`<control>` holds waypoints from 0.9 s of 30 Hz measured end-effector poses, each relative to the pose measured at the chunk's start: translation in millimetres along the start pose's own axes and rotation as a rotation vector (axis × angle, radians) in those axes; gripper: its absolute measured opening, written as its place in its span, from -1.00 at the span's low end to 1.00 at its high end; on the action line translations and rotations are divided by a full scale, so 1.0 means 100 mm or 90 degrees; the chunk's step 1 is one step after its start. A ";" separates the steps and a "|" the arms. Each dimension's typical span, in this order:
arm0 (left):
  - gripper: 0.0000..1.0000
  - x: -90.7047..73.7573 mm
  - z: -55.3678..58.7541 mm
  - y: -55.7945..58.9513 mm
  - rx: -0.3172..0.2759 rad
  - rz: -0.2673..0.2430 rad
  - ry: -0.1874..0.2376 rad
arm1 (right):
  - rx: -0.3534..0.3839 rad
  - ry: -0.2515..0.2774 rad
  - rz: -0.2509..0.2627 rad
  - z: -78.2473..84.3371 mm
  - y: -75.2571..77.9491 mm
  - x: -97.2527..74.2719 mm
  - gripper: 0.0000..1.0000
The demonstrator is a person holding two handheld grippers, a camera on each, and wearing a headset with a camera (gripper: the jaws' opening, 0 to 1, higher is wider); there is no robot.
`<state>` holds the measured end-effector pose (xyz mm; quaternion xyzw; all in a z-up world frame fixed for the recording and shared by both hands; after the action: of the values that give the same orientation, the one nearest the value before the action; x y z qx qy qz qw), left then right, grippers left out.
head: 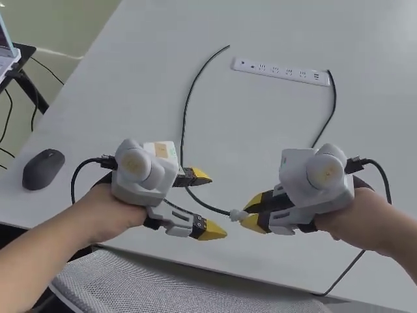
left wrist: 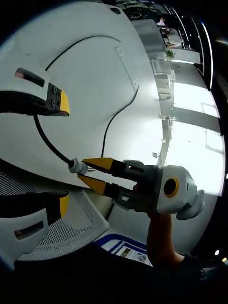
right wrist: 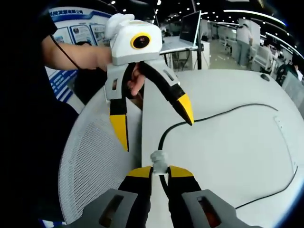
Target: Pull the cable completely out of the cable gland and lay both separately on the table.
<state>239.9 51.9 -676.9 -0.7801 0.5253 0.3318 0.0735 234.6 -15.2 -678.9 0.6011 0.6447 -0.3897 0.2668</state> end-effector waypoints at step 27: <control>-0.50 0.15 -0.06 0.26 0.022 0.084 0.015 | -0.058 0.027 -0.004 -0.01 -0.11 -0.09 -0.87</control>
<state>223.9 26.1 -675.5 -0.7463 0.5820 0.3176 0.0591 225.2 -18.7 -669.0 0.5945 0.6692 -0.3476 0.2792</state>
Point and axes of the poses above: the centre of the closed fingertips' face, and the gripper's own axes: x roughly forward along the fingers, y roughly to its right, z roughly out of its underside, the point moved 3 cm from there along -x, roughly backward along the fingers, and after that the axes turned 6 degrees about -y, right-handed, at the moved point
